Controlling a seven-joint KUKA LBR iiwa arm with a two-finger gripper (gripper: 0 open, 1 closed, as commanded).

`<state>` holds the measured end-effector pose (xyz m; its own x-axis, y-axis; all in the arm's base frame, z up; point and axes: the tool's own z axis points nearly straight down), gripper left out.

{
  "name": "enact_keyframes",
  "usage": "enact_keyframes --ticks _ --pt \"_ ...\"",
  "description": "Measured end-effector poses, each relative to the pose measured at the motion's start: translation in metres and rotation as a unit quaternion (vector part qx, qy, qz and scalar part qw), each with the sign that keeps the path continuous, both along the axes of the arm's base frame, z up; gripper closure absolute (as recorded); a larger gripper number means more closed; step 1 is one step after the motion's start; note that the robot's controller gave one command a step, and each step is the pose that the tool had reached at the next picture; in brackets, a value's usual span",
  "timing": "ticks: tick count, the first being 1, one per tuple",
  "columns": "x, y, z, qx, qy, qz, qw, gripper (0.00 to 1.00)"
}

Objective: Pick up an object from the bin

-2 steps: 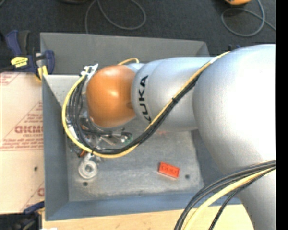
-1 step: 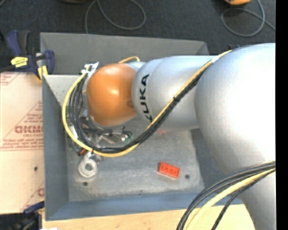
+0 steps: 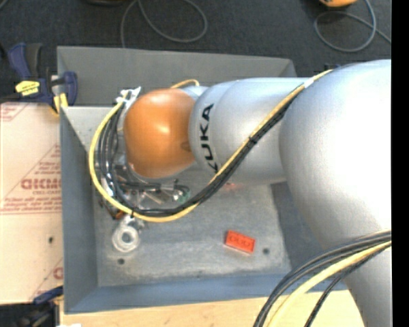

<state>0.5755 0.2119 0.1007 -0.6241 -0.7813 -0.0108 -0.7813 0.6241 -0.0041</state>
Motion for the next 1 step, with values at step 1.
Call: enact_keyframes --ticks 1 --pt "-0.0015 -0.0008 0.02 -0.001 0.0027 -0.001 1.0 1.0"
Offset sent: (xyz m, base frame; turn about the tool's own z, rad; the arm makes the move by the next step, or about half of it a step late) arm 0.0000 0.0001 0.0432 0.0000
